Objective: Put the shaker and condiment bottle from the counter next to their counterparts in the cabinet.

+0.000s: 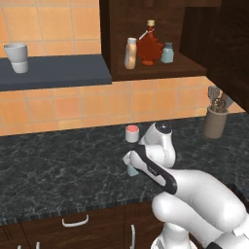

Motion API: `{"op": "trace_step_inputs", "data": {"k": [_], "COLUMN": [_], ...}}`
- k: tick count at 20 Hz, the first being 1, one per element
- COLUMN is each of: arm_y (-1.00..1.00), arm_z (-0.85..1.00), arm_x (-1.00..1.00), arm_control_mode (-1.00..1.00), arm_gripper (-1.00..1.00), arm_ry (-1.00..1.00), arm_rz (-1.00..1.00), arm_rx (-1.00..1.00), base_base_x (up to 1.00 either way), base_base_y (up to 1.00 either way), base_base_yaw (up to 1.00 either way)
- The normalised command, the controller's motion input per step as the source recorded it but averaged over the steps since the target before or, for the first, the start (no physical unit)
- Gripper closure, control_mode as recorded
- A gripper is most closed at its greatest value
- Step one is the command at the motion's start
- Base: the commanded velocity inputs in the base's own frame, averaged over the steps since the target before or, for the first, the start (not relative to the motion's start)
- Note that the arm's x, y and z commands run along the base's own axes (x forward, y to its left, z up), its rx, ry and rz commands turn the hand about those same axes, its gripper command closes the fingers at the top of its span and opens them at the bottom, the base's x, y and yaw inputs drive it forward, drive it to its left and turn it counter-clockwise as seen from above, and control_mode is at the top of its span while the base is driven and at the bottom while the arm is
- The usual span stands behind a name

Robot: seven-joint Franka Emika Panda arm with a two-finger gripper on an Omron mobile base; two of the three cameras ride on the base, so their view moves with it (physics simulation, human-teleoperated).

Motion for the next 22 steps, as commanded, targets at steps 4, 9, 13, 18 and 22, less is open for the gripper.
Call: {"op": "trace_step_inputs", "data": {"k": [4, 9, 13, 18, 22], "arm_y": [0.03, 0.04, 0.19, 0.19, -0.04], "arm_z": [-0.23, -0.28, -0.39, -0.44, -0.35], "arm_x": [0.13, 0.05, 0.0, 0.0, 0.09], "arm_control_mode": [-1.0, -1.0, -1.0, -1.0, -1.0], "arm_gripper": [-1.0, -1.0, -1.0, 1.0, 1.0], "arm_ry": [0.0, 0.0, 0.0, 0.0, 0.0], "arm_rz": [0.0, 0.0, 0.0, 0.0, 0.0], "arm_rx": [0.0, 0.0, -0.02, -0.05, 0.0], "base_base_x": [0.0, 0.0, 0.0, 0.0, 0.0], "base_base_y": [0.0, 0.0, 0.0, 0.0, 0.0], "base_base_yaw": [0.0, 0.0, 0.0, 0.0, 0.0]}}
